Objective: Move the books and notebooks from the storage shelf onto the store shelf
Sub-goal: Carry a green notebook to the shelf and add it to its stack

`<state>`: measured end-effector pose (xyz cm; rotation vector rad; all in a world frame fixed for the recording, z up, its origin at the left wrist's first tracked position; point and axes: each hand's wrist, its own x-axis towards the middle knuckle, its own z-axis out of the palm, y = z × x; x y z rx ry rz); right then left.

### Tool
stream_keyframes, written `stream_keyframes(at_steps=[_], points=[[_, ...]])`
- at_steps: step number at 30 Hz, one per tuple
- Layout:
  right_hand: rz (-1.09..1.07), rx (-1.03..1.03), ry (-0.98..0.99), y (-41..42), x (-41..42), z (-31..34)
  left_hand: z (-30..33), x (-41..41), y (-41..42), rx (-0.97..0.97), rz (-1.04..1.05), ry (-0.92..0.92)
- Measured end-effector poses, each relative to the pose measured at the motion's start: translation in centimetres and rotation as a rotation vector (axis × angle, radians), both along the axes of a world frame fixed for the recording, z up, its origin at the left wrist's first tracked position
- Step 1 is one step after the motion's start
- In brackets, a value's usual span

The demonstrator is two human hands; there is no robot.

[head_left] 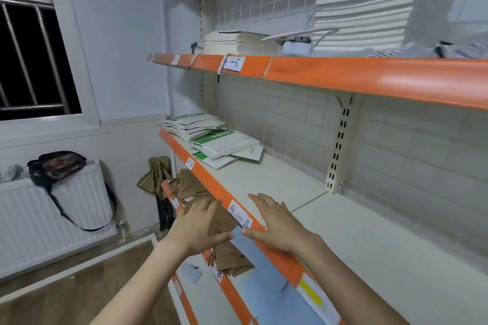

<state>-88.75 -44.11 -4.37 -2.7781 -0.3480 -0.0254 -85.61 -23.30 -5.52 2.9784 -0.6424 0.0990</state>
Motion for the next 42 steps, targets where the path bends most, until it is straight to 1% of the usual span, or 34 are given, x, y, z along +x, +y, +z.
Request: stream_keyframes(at_steps=[5, 9, 16, 22, 27, 32, 35, 38, 42], points=[[0.015, 0.016, 0.006, 0.8, 7.4, 0.7, 1.2, 7.1, 0.6, -0.015, 0.006, -0.033], [0.022, 0.009, 0.008, 1.6, 11.8, 0.7, 0.9, 10.9, 1.6, -0.039, 0.006, -0.045], [0.036, -0.011, 0.028, 3.6, 16.6, 0.4, -0.2, 15.4, 4.3, -0.067, 0.052, -0.043], [0.011, 0.010, 0.011, 5.4, 20.5, -0.1, 0.2, 19.7, 5.9, -0.097, 0.030, -0.028], [-0.085, 0.014, -0.013, 7.5, 24.5, -0.4, 0.5, 25.2, 7.1, -0.081, -0.041, -0.035], [-0.207, 0.050, -0.039, 10.0, 29.1, 0.4, 1.9, 31.7, 9.1, -0.068, -0.149, -0.038], [-0.284, 0.039, -0.041, 11.5, 31.6, 0.8, 2.5, 35.6, 10.0, -0.049, -0.218, -0.045], [-0.369, 0.040, -0.034, 12.8, 33.3, 0.9, 3.4, 38.8, 10.0, -0.008, -0.264, -0.017], [-0.484, 0.044, -0.012, 14.1, 34.6, 0.4, 3.4, 41.9, 9.4, 0.005, -0.358, -0.024]])
